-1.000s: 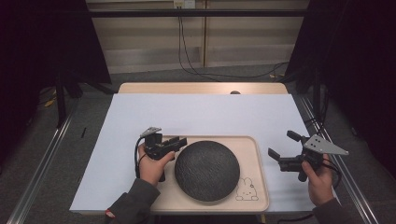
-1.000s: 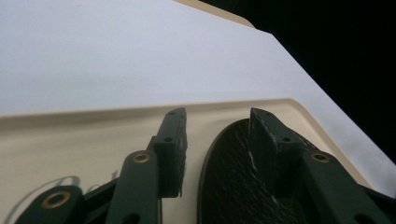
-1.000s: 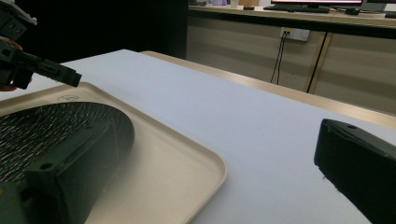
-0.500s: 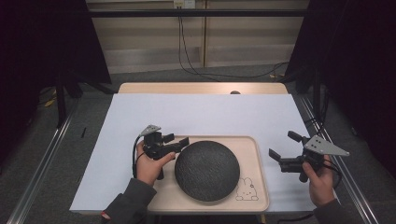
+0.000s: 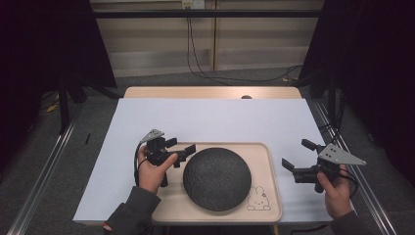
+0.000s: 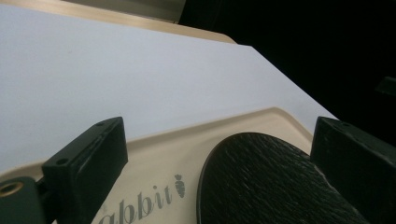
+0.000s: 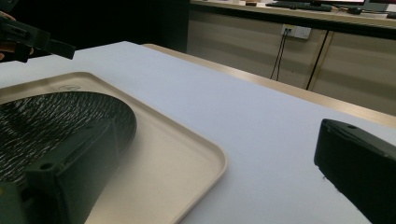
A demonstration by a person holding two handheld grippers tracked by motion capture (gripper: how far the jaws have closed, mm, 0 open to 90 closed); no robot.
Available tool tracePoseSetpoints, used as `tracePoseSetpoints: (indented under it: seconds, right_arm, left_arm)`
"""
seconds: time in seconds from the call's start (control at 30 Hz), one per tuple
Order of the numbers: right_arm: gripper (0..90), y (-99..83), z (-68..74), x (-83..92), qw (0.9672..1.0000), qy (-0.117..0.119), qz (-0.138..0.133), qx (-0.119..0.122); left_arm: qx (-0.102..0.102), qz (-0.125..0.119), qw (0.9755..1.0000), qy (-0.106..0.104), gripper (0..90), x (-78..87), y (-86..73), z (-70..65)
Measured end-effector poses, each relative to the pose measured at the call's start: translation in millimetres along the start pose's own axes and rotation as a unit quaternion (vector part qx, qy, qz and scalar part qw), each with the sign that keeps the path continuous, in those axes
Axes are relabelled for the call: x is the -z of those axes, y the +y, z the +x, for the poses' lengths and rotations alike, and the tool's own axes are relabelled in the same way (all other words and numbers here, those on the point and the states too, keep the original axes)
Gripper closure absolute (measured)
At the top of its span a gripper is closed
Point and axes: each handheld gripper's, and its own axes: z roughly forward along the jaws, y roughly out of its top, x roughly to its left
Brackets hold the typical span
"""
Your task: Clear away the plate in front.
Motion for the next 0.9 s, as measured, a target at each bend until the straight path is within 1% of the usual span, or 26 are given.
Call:
tracePoseSetpoints:
  seconds: [0.03,0.13,0.17,0.2,0.23,0.27,0.3,0.37,0.4,0.43,0.47,0.5,0.57,0.63,0.67,0.7,0.73,0.77,0.8,0.9]
  right_arm:
    - [0.0,0.0,0.1,0.1,1.0000,0.001,0.000,0.001]
    - [0.0,0.1,0.2,1.4,1.0000,0.001,0.002,-0.001]
    - [0.0,0.1,0.3,1.5,1.0000,0.002,0.001,-0.003]
    - [0.0,0.1,0.3,1.5,1.0000,-0.001,0.001,0.001]
    - [0.0,0.0,0.1,2.1,1.0000,0.001,0.005,0.004]
    - [0.0,-0.2,0.4,2.1,1.0000,0.001,0.006,0.004]
    - [0.0,-0.3,0.4,2.2,1.0000,0.001,0.007,0.005]
    - [0.0,-0.4,0.7,2.2,1.0000,0.001,0.008,0.005]
    - [0.0,-0.7,1.0,1.7,1.0000,0.001,0.007,0.005]
    - [0.0,-0.7,1.2,1.6,0.9999,0.001,0.008,0.006]
    - [0.0,-0.7,1.4,1.6,1.0000,0.001,0.008,0.005]
    - [0.0,-0.8,1.2,1.6,0.9999,0.001,0.008,0.006]
    - [0.0,-0.7,1.3,1.6,0.9999,0.002,0.008,0.006]
    - [0.0,-0.9,1.2,1.6,0.9999,0.001,0.009,0.006]
    - [0.0,-0.9,1.4,1.5,0.9999,0.001,0.009,0.005]
    - [0.0,-1.0,1.3,1.0,0.9999,0.002,0.007,0.007]
    - [0.0,-1.1,1.4,1.0,0.9999,0.002,0.007,0.007]
    - [0.0,-1.1,1.4,1.0,0.9999,0.002,0.008,0.007]
    - [0.0,-1.1,1.4,1.1,0.9999,0.002,0.008,0.007]
    - [0.0,-1.2,1.2,1.3,0.9999,0.004,0.010,0.009]
  left_arm:
    - [0.000,-0.005,1.0000,-0.004,4.2,1.1,0.5,0.2]
    - [-0.019,-0.003,0.9998,-0.006,4.2,4.5,1.4,1.1]
    - [-0.018,-0.006,0.9998,-0.005,4.2,5.5,1.9,0.5]
    - [-0.023,-0.004,0.9997,-0.010,4.1,7.1,2.4,1.0]
    - [-0.033,-0.005,0.9994,-0.006,4.1,8.8,2.8,0.7]
    - [-0.041,-0.006,0.9991,-0.009,4.0,10.0,3.3,1.3]
    - [-0.045,-0.007,0.9989,-0.008,4.0,11.4,3.8,1.4]
    - [-0.047,-0.008,0.9989,-0.005,3.8,14.4,4.7,2.1]
    - [-0.052,-0.012,0.9986,-0.004,3.7,16.3,5.4,2.7]
    - [-0.059,-0.008,0.9982,-0.003,3.8,18.1,6.0,3.7]
    - [-0.057,-0.015,0.9983,-0.007,3.8,19.3,6.1,4.2]
    - [-0.059,-0.013,0.9982,-0.002,3.7,20.6,6.5,4.1]
    - [-0.065,-0.015,0.9977,0.000,3.7,23.5,6.9,5.5]
    - [-0.069,-0.014,0.9975,-0.004,3.7,26.1,7.3,7.7]
    - [-0.072,-0.012,0.9974,0.001,3.7,27.4,7.6,8.1]
    - [-0.070,-0.011,0.9975,0.001,3.7,28.1,7.8,8.6]
    - [-0.066,-0.016,0.9977,-0.004,3.7,28.4,7.9,9.0]
    - [-0.071,-0.013,0.9974,-0.005,3.8,29.5,8.4,10.2]
    - [-0.068,-0.016,0.9975,-0.001,3.6,30.2,8.6,9.8]
    - [-0.069,-0.019,0.9974,-0.001,3.8,32.4,9.6,11.5]
